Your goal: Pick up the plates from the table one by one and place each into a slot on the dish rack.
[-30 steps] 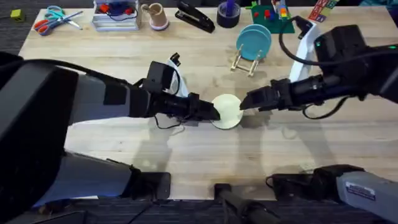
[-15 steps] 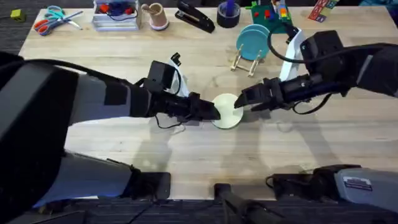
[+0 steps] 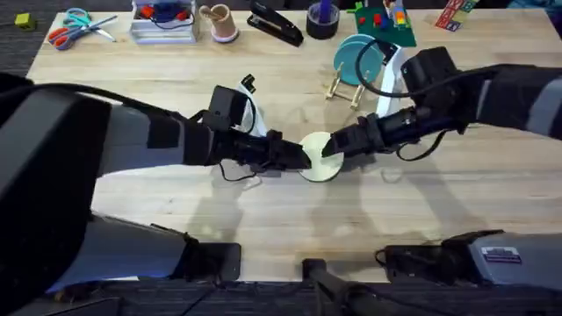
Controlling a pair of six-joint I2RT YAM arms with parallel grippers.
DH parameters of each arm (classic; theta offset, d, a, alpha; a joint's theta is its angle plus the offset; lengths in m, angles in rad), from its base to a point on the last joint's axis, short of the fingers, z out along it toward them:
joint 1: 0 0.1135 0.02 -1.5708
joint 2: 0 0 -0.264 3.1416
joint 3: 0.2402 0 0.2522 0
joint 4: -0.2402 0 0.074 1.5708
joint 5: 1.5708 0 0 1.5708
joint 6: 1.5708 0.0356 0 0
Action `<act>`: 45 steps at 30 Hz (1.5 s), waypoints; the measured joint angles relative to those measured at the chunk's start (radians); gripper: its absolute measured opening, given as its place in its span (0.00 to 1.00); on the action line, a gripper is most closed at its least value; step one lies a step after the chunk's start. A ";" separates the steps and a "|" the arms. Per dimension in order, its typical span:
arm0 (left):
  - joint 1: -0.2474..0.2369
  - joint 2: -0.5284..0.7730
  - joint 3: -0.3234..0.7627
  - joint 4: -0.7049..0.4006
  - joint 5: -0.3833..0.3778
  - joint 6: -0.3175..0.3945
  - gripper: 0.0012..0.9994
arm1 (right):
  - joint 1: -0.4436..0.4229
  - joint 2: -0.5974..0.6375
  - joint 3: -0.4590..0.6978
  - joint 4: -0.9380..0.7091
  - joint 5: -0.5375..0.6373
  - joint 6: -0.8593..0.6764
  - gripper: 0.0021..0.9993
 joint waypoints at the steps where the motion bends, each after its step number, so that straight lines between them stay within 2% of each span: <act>1: 0.000 0.000 0.000 0.000 0.000 -0.001 0.04 | 0.000 0.009 0.000 0.010 -0.001 0.001 0.73; 14: 0.000 0.000 0.000 0.000 -0.001 -0.001 0.04 | 0.008 0.053 0.000 0.094 -0.006 0.035 0.41; 20: 0.000 0.000 0.000 0.000 -0.001 -0.001 0.04 | 0.035 0.053 0.000 0.099 -0.006 0.044 0.35; 22: 0.000 0.000 0.000 0.000 -0.001 -0.001 0.04 | 0.043 0.054 0.000 0.102 -0.005 0.047 0.25; 23: 0.000 0.000 0.000 0.000 -0.001 -0.001 0.04 | 0.045 0.056 0.000 0.105 -0.003 0.048 0.14; 24: 0.000 0.000 0.000 0.000 -0.001 -0.001 0.04 | 0.043 0.060 0.000 0.106 -0.008 0.053 0.06; 25: 0.000 0.000 0.000 0.000 0.000 -0.001 0.04 | 0.039 0.063 0.000 0.107 -0.019 0.055 0.04; 36: 0.000 0.000 0.001 -0.002 0.000 0.000 0.04 | 0.037 0.064 0.000 0.106 -0.035 0.059 0.03; 45: -0.005 -0.011 0.023 -0.042 -0.026 -0.006 0.04 | 0.045 0.052 0.061 -0.003 0.010 0.059 0.03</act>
